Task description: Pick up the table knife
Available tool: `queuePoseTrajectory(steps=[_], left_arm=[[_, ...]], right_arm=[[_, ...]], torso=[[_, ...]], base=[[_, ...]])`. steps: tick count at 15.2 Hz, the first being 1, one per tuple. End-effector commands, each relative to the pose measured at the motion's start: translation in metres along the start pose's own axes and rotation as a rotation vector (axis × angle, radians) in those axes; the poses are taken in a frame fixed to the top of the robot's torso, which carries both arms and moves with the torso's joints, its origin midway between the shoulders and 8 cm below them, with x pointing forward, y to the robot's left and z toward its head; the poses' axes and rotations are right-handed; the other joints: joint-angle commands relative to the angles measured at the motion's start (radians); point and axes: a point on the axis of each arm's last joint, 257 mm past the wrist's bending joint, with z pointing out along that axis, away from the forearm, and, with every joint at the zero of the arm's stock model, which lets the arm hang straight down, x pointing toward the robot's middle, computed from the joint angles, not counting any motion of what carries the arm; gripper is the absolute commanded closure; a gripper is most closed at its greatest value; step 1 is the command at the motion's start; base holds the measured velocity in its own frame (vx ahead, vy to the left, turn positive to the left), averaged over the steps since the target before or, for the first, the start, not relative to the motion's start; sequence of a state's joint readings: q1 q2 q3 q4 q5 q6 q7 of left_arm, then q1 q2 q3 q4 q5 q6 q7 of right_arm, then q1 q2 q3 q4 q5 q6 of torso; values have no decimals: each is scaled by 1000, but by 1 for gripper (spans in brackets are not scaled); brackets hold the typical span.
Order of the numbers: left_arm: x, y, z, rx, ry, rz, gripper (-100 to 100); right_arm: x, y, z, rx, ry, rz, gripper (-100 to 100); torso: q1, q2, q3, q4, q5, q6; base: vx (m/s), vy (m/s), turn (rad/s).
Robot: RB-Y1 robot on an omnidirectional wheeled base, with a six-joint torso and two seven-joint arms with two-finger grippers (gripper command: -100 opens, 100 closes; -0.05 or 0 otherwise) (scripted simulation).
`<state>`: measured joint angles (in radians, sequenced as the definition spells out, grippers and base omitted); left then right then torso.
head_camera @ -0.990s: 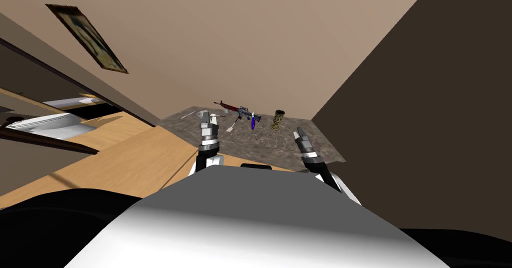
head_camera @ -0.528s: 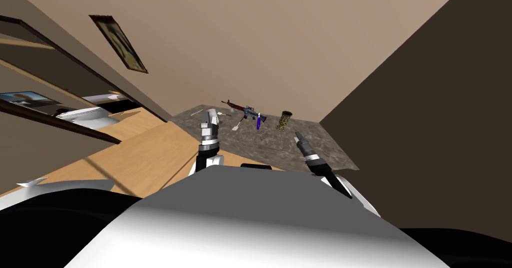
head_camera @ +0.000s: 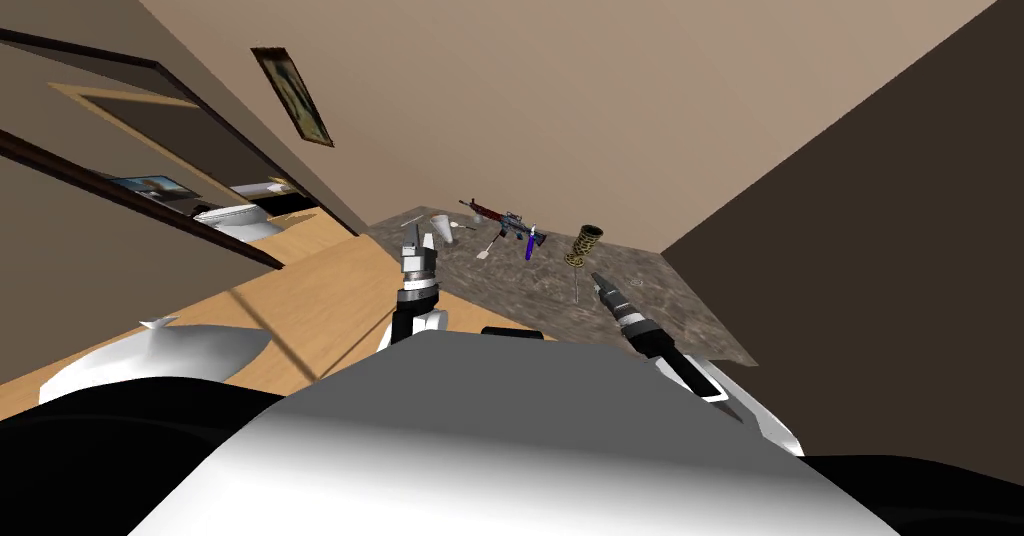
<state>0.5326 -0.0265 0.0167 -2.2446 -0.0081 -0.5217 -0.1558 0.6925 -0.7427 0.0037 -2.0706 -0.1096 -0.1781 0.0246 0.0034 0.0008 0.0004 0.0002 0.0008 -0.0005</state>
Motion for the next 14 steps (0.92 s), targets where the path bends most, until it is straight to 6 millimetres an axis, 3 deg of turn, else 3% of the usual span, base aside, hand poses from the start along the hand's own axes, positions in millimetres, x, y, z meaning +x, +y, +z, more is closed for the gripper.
queuePoseTrajectory(steps=[1,3,4,5,6,8,9,10,11,12,13,14], left_arm=[[0,0,0,0,0,0,0],[0,0,0,0,0,0,0],[0,0,0,0,0,0,0],[0,0,0,0,0,0,0],[0,0,0,0,0,0,0],[0,0,0,0,0,0,0],[0,0,0,0,0,0,0],[0,0,0,0,0,0,0],[0,0,0,0,0,0,0],[0,0,0,0,0,0,0],[0,0,0,0,0,0,0],[0,0,0,0,0,0,0]], right_arm=[[-2,-30,-8,87,28,-22,-100],[-3,-29,-8,88,37,-35,-100],[-6,-50,-15,151,56,-51,-100],[-6,-50,-15,152,61,-59,-100],[-10,-70,-23,214,71,-66,-100],[-11,-69,-23,215,84,-84,-100],[-16,-88,-32,277,100,-103,-100],[-16,-88,-32,278,105,-109,-100],[-21,-107,-42,339,115,-122,-100],[-23,-106,-41,339,124,-135,-100],[-28,-124,-52,400,131,-145,-100],[-30,-123,-51,400,141,-161,-100]], torso=[[0,0,0,0,0,0],[1,0,0,0,0,0],[0,0,0,0,0,1],[1,0,0,0,0,0],[1,0,0,0,0,0],[1,0,0,0,0,0],[0,0,0,0,0,1],[0,0,0,0,0,0],[0,0,0,0,0,0],[1,0,0,0,0,0],[1,0,0,0,0,0],[1,0,0,0,0,0]], base=[[-5,63,241],[0,57,109],[9,59,148],[7,59,159],[6,63,206],[6,53,116],[5,56,138],[5,55,161],[6,65,228],[6,67,193],[15,75,190],[20,66,139]])
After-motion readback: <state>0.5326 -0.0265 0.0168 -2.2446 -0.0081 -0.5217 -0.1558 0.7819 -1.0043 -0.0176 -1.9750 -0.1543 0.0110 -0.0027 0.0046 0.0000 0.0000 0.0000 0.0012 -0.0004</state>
